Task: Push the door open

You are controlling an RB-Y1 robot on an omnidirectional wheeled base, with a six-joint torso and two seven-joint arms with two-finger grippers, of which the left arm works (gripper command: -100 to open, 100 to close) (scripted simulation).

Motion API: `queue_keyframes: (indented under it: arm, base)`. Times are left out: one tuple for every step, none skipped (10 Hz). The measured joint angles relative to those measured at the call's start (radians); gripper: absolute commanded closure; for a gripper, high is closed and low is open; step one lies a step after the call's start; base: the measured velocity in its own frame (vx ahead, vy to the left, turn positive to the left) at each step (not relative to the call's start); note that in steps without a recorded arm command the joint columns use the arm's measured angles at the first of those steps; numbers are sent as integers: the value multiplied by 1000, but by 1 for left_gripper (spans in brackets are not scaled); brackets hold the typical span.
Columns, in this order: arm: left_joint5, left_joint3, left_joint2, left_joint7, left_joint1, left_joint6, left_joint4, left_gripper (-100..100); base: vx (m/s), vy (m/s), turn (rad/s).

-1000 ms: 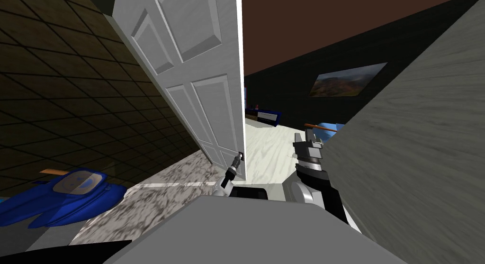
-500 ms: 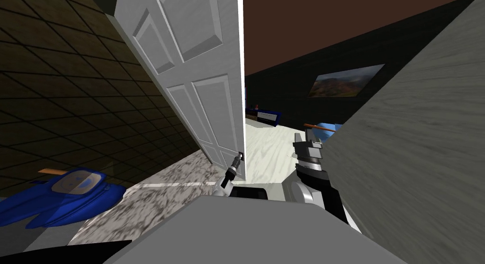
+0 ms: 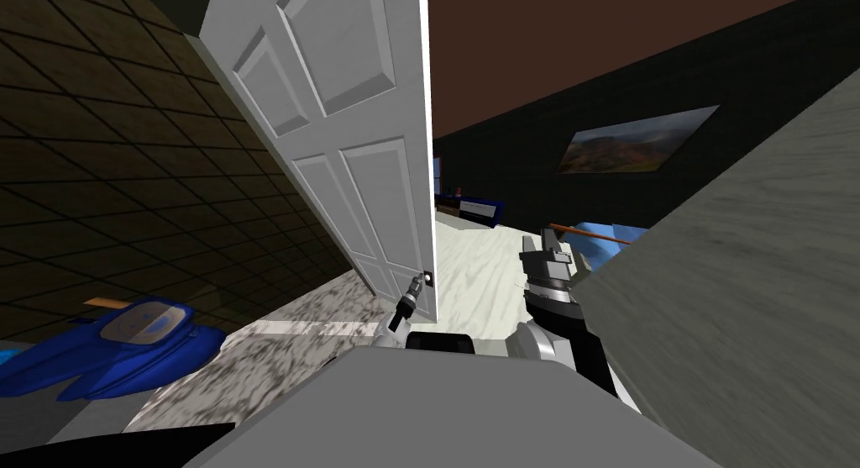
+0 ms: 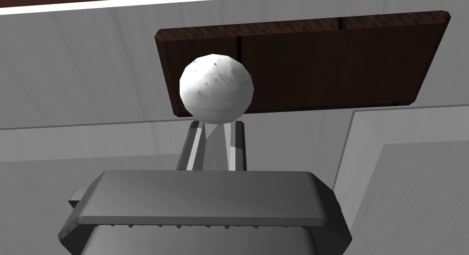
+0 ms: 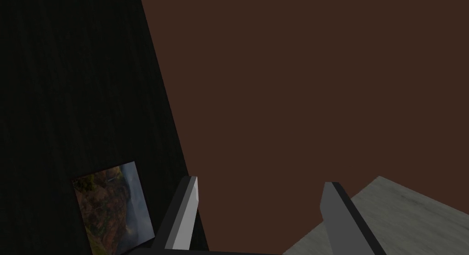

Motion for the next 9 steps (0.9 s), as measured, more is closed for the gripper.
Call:
queue_keyframes:
  arm:
    - [3,7,9,-3,9,-2,-14,-100]
    - [5,9,5,-8,9,1,-18,-100]
    - [6,9,0,-14,12,5,-21,-100]
    - [7,11,-9,-20,10,6,-17,-100]
    - [9,12,-18,-25,10,10,-18,-100]
    - [12,16,-34,-33,4,7,-5,-100]
    - [13,14,-51,-39,15,17,-26,-100]
    - [16,18,-71,-46,9,13,-9,-100]
    - [17,19,-85,-51,10,14,-12,-100]
  base:
    - [-74,32,94]
    - [-203,29,60]
    - [-228,11,42]
    - [-235,-7,54]
    - [-259,-34,81]
    - [-270,-10,83]
    - [-228,20,66]
    - [-141,16,21]
    - [-53,4,-3]
